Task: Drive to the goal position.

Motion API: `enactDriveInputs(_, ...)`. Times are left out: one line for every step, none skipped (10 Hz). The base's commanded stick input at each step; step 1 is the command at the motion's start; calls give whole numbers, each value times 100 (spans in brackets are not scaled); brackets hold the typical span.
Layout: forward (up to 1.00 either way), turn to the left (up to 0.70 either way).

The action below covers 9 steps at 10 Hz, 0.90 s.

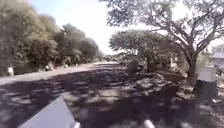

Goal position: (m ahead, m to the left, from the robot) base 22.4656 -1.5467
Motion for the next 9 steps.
enactDriveInputs(50,-50)
enactDriveInputs(50,-50)
enactDriveInputs(50,-32)
enactDriveInputs(50,0)
enactDriveInputs(50,0)
enactDriveInputs(50,0)
enactDriveInputs(50,0)
enactDriveInputs(50,0)
enactDriveInputs(50,0)
